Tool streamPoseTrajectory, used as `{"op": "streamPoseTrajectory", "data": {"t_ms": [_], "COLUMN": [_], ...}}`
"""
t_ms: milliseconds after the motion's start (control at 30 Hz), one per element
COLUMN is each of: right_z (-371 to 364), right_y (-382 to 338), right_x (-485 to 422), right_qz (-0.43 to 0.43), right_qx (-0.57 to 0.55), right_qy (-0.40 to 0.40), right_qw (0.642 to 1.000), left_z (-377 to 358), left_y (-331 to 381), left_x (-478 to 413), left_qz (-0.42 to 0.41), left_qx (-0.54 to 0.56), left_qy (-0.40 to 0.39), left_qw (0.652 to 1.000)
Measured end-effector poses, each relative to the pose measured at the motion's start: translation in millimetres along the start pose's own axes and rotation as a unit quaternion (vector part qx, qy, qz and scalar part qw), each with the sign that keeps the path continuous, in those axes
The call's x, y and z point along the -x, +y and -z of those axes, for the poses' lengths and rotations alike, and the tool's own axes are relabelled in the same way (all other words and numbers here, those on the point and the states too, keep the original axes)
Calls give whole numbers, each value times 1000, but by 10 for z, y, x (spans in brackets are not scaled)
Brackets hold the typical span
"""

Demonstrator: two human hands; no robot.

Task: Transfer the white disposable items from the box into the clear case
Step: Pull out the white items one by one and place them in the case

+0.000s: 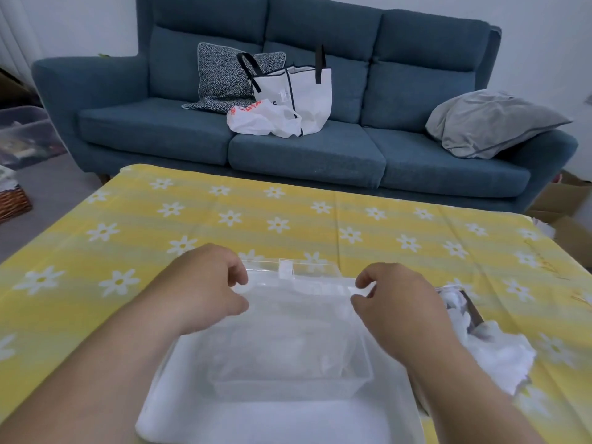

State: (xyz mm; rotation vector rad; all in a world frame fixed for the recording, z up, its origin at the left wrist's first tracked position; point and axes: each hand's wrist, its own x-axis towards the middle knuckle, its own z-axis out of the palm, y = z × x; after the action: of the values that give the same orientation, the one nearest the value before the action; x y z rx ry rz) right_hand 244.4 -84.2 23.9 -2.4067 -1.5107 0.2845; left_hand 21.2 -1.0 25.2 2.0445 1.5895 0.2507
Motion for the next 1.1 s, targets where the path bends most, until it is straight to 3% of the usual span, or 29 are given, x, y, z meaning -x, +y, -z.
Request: {"op": "streamPoseTrajectory", "data": {"t_ms": [133,300,500,633,700,800,900,1000,1100], "right_z": [-234,-646,-740,-619,-427,-2,405,616,626], "right_y": [-185,-197,-202,-174,-142,-3,317,694,1010], "right_x": [110,117,129,125,130,100,70,83,99], "right_qz": [99,119,129,143,142,89,-6,-87,-148], "right_qx": [-22,106,166,98,40,-24,-58,-105,-90], "right_qy": [-79,-189,-252,-286,-252,-129,-11,53,59], "right_qw": [992,969,945,943,956,987,998,989,983], "left_z": [-207,-620,-825,-808,-765,-638,-518,-539,-686], "left_y": [149,166,165,140,169,268,388,536,803], "left_x": [82,10,-38,-68,-78,-33,-26,-37,41], "left_qz": [-34,-37,-71,-72,-70,-50,-69,-105,-150], "left_qx": [-120,-243,-255,-239,-241,-248,-248,-51,186], "left_qy": [-86,-125,-172,-201,-211,-195,-72,23,-15], "left_qw": [988,961,949,947,945,948,964,993,971]}}
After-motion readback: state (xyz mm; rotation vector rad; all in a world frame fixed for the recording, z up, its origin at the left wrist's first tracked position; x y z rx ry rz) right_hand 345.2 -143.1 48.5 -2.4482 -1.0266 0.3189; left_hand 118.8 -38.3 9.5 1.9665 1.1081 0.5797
